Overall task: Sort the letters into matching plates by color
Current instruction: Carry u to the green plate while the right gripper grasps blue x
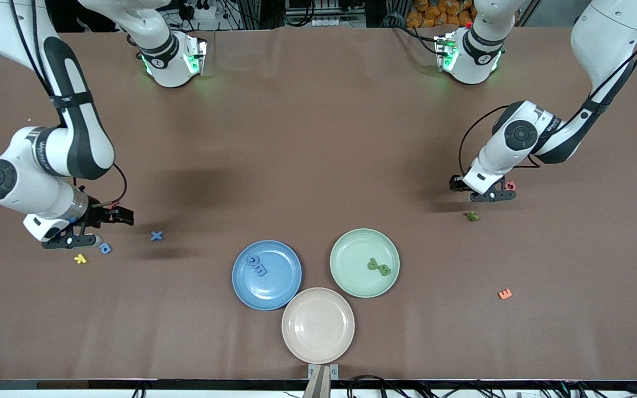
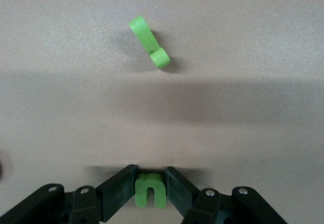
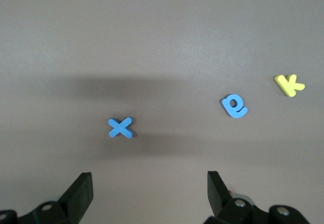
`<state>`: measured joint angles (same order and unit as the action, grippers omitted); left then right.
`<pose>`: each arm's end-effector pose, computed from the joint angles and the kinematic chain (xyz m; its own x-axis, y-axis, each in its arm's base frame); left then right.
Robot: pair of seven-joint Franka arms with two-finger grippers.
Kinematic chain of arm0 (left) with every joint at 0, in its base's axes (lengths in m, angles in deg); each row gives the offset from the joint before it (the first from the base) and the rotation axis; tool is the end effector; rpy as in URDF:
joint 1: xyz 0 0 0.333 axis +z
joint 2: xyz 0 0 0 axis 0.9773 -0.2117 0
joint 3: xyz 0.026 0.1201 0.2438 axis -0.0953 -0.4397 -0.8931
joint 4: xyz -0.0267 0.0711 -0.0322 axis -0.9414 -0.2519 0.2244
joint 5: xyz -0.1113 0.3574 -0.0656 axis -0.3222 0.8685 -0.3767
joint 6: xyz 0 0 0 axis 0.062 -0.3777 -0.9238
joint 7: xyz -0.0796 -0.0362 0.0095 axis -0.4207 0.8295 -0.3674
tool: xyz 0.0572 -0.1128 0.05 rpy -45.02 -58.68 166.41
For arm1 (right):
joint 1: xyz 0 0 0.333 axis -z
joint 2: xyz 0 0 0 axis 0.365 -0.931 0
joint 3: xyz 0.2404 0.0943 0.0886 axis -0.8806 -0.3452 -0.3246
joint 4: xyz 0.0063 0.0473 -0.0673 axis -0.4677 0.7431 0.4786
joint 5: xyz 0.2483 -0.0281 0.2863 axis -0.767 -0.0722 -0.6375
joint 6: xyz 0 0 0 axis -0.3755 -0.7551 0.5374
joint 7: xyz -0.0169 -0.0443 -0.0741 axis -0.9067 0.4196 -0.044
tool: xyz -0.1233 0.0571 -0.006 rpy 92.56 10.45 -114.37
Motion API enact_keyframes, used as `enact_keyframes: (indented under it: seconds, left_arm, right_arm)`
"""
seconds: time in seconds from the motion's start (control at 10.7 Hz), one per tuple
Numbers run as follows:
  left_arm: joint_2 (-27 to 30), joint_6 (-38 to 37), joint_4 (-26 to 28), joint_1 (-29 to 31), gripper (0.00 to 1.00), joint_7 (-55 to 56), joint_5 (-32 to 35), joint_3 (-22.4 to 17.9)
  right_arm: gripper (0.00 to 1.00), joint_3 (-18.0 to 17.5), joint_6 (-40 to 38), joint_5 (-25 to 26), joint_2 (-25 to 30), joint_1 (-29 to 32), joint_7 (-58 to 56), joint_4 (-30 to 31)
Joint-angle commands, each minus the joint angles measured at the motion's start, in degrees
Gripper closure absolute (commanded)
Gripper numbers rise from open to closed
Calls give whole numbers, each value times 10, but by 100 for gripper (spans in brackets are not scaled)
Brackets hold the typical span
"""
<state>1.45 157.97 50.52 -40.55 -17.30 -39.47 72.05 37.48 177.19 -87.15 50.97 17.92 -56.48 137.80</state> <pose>0.4427 -0.0911 0.1119 0.9983 0.0564 -0.0152 0.0560 -0.9982 -0.0235 0.5814 -0.0329 0.2308 0.9980 0.0571 -0.0279 0.0565 -0.9982 -0.0204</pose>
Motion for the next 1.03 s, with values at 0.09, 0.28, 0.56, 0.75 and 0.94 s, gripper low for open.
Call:
enact_keyframes:
  seconds: [0.09,0.28,0.56,0.75,0.94]
  left_arm:
    - [9,0,-37,2,100,125,18,57]
    - [2,0,-62,-1,100,177,17,77]
    - [-16,0,-119,-26,100,212,-6,81]
    - [-40,0,-161,-47,100,237,-28,80]
    - [-104,0,-219,-68,100,254,-30,80]
  right_arm:
    - [0,-8,60,-7,-2,-39,89,35]
    - [0,-8,116,-7,-26,-56,106,47]
    - [0,-8,196,-7,-42,-62,105,85]
    - [0,-8,218,-6,-57,-66,105,85]
    - [0,-9,237,-6,-76,-67,105,85]
